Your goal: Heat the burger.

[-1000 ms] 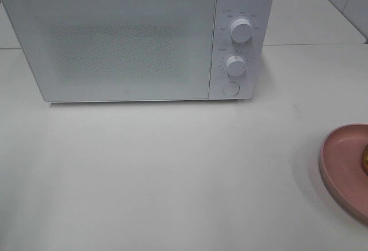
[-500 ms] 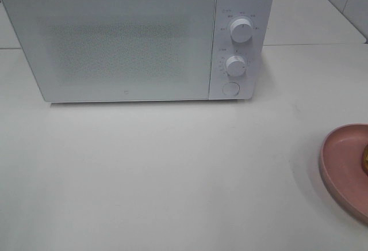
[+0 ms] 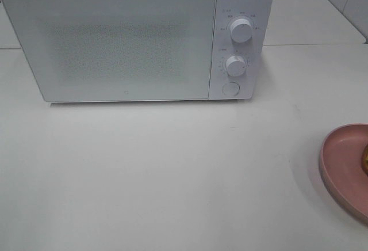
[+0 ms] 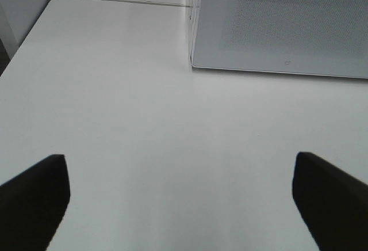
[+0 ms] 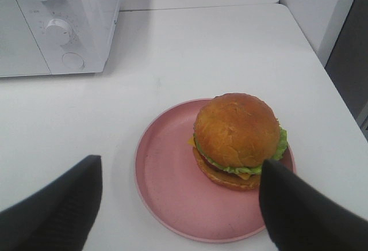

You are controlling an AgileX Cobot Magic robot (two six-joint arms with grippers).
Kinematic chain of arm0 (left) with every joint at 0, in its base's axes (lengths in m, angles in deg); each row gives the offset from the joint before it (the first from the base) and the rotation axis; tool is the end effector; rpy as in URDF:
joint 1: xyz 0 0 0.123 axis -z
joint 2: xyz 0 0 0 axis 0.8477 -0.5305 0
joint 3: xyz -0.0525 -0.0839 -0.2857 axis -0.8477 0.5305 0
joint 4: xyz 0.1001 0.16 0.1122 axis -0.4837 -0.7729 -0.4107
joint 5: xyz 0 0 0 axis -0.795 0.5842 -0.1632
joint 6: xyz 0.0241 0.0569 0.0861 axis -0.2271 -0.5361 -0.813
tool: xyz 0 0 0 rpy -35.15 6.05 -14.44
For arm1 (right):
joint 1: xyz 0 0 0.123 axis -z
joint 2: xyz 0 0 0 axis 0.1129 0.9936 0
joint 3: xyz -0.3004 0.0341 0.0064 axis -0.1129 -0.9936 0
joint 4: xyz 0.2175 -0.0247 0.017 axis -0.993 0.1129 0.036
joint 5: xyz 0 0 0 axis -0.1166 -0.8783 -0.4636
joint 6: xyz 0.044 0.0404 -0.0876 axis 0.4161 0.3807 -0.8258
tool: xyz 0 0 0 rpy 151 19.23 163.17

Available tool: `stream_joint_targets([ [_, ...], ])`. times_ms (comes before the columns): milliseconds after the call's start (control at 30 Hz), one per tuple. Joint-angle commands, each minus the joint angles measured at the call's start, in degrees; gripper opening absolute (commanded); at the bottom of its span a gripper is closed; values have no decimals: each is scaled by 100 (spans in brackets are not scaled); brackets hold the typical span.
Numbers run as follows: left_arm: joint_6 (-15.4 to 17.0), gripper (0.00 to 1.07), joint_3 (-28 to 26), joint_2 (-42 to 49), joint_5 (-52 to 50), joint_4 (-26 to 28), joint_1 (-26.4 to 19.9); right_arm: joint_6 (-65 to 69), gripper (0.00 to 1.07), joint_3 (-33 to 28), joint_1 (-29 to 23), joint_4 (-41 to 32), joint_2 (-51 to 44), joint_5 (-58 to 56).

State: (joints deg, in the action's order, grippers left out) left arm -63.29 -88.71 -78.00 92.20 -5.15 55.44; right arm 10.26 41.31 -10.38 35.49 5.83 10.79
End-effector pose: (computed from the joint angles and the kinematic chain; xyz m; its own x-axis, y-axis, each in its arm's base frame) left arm -0.0403 -0.0101 0.2589 -0.4425 -0.0627 -0.8946 0.0078 0.9972 -0.0738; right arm -0.0332 -0.0143 0.2614 -0.3689 0.0579 -0.9277 0.0678 0.9971 0.0353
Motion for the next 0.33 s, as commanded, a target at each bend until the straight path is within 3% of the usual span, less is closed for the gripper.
stream_joint_targets([
  [33,0,98,17,149,-29,74,-23,-46,74,-11,40,23,-149,40],
  [333,0,98,17,149,-34,74,-23,-46,74,-11,40,23,-149,40],
])
